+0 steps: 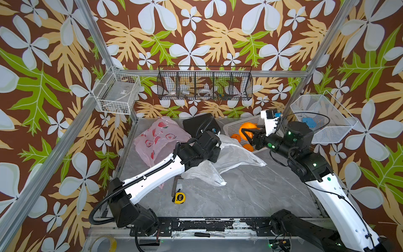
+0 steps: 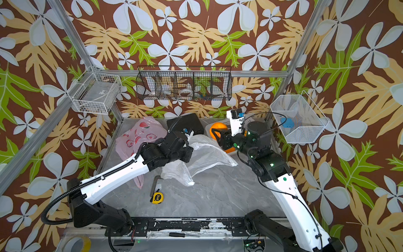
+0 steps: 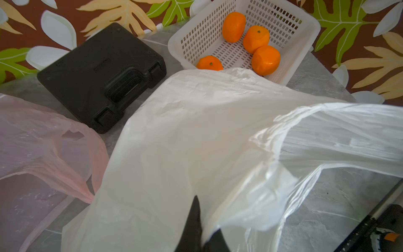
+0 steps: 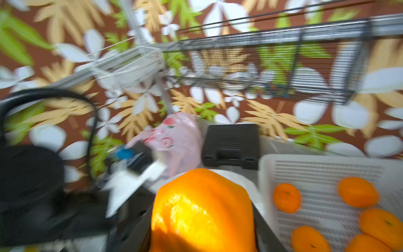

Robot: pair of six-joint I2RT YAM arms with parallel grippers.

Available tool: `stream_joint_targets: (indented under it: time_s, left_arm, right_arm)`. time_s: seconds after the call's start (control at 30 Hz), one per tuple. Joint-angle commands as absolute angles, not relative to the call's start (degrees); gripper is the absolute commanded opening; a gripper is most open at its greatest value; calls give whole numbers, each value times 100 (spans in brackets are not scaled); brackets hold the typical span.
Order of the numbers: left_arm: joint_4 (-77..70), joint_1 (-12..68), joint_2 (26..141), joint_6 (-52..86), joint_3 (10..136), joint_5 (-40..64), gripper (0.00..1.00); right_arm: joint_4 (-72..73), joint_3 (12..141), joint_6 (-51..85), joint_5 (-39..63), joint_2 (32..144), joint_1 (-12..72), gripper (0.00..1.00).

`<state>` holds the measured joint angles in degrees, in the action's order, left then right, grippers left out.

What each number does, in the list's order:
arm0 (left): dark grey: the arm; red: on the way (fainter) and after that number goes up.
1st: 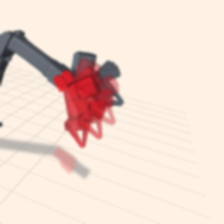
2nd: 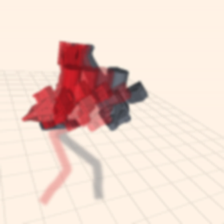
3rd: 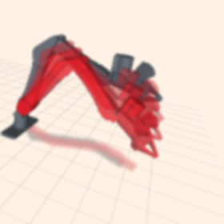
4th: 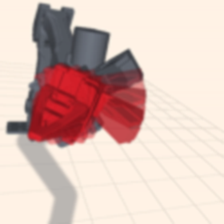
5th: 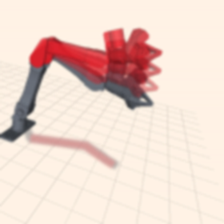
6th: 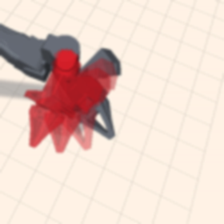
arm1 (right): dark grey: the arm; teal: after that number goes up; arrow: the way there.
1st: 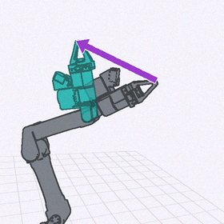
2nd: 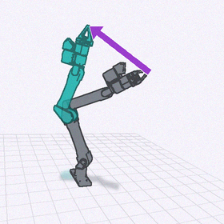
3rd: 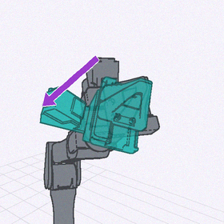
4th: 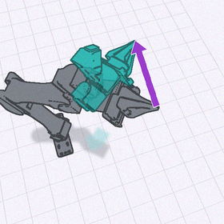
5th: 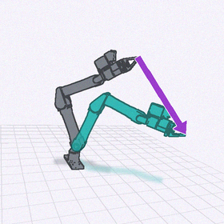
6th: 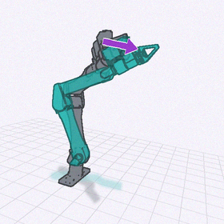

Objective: Place the oranges into plastic bags & tie knots
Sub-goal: Pick up the orange from the basket, then place the orange in the plastic bag.

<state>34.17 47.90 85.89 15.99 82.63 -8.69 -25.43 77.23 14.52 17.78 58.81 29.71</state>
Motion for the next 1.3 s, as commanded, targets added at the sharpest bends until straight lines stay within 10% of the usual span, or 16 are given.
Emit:
stream_joint_targets:
  time_s: [0.0,0.23,0.73,0.97,1.27]
  left_arm:
    - [3297,4461,8599,1661,8255,214,6]
    - [2883,3931,8477,1588,7976,963,5]
    - [2613,3556,8552,1707,7989,1717,5]
    - [2513,3348,8539,1807,7923,1701,4]
    - [2384,3187,8718,1789,7901,1783,3]
  right_arm:
    - [-2778,7824,1392,1404,5907,3912,19]
    - [-3115,7678,2261,-805,6583,4606,14]
    - [-1637,7127,3239,-950,8448,4603,18]
    - [-1640,7253,3059,-773,8557,4608,90]
    - [-1839,7233,1864,-1076,6822,4598,94]
